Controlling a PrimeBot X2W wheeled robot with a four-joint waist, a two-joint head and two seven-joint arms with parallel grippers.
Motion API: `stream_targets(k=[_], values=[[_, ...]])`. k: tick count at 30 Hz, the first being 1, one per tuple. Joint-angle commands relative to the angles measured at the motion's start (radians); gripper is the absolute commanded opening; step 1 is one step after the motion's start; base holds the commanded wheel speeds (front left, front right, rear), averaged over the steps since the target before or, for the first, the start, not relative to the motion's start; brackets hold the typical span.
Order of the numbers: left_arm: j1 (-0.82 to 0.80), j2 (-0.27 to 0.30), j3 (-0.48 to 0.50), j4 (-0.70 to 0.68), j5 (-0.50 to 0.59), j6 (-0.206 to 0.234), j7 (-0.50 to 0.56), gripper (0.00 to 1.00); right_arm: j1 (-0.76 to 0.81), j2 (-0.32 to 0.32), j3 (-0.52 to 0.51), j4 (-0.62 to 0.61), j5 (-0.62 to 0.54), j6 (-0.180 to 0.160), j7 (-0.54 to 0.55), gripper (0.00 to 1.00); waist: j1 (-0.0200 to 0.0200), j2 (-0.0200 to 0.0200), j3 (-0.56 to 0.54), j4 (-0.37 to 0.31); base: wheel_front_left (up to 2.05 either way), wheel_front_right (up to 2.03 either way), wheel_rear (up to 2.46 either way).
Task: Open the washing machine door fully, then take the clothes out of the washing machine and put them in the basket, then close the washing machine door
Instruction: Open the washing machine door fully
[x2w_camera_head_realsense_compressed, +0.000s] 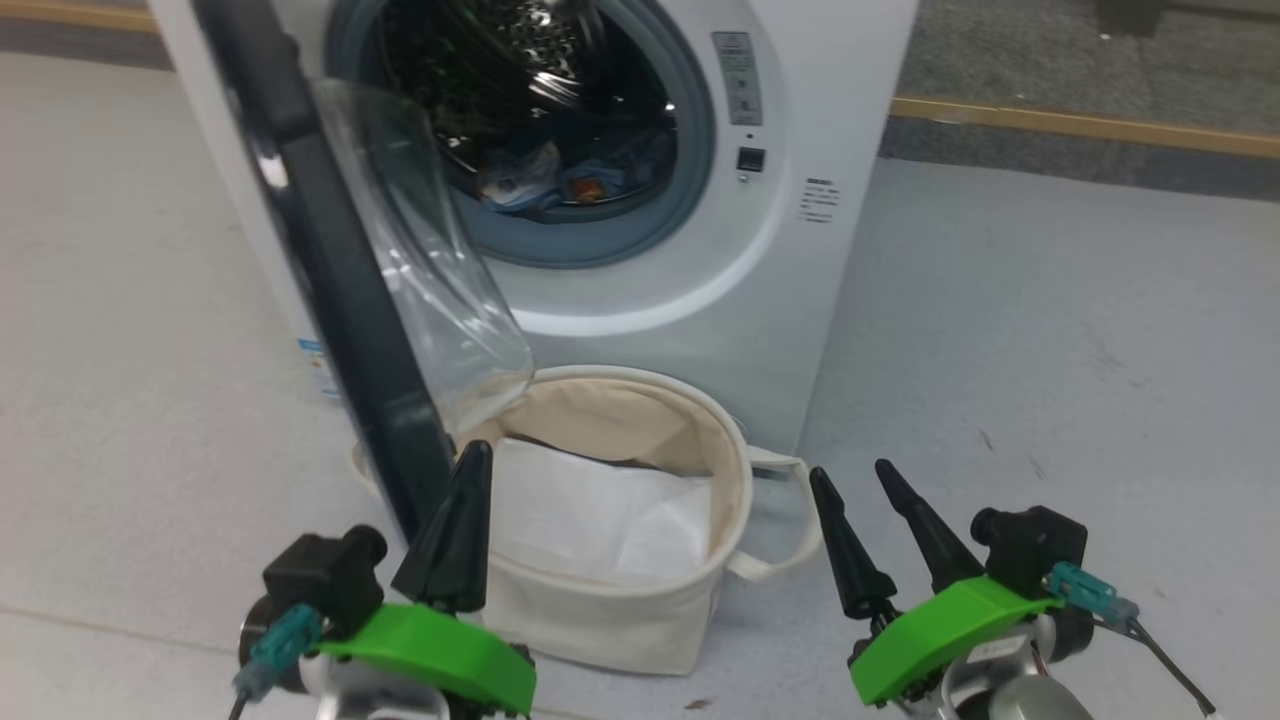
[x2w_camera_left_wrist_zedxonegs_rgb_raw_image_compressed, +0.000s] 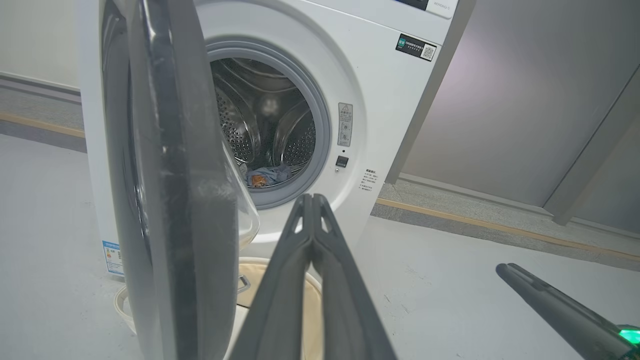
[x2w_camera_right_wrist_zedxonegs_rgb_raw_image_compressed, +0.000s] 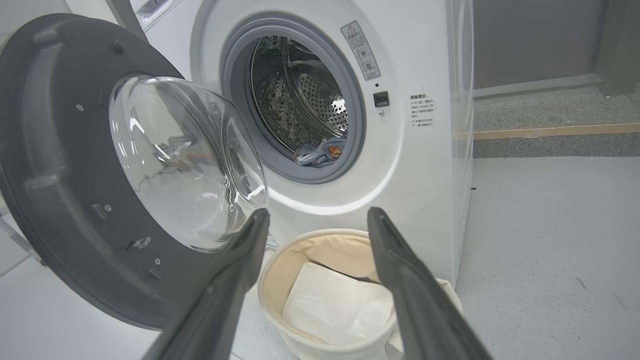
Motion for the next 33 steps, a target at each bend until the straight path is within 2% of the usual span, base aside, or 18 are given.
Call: stream_targets(k=[1, 7, 17, 25, 33], values=[[-0.067, -0.009, 0.041, -0.013, -0.008, 0.01, -0.001, 0.0, -0.03, 0.01, 0.021, -0.028, -0.007, 0.001, -0.011, 1.0, 0.0, -0.0001, 0.005, -0.018, 0.0, 0.0, 0.0], [-0.097, -0.034, 0.048, 0.124, -0.041, 0.028, -0.029, 0.0, -0.037, 0.012, 0.016, -0.009, -0.006, 0.001, -0.015, 1.0, 0.0, -0.0001, 0.013, -0.04, 0.0, 0.0, 0.0], [-0.144, -0.049, 0.115, 0.362, -0.122, 0.034, -0.129, 0.0, -0.051, 0.015, 0.031, 0.001, 0.001, 0.001, -0.021, 1.0, 0.0, -0.0001, 0.011, -0.012, 0.0, 0.0, 0.0], [-0.119, -0.017, 0.162, 0.368, -0.141, 0.048, -0.153, 0.0, -0.045, 0.016, 0.027, -0.006, -0.001, 0.001, -0.028, 1.0, 0.0, -0.0001, 0.017, 0.047, 0.0, 0.0, 0.0], [-0.074, 0.043, 0.261, 0.327, -0.174, 0.097, -0.15, 0.0, -0.037, 0.019, 0.026, -0.007, 0.002, 0.001, -0.035, 1.0, 0.0, -0.0001, 0.0, 0.087, 0.0, 0.0, 0.0]])
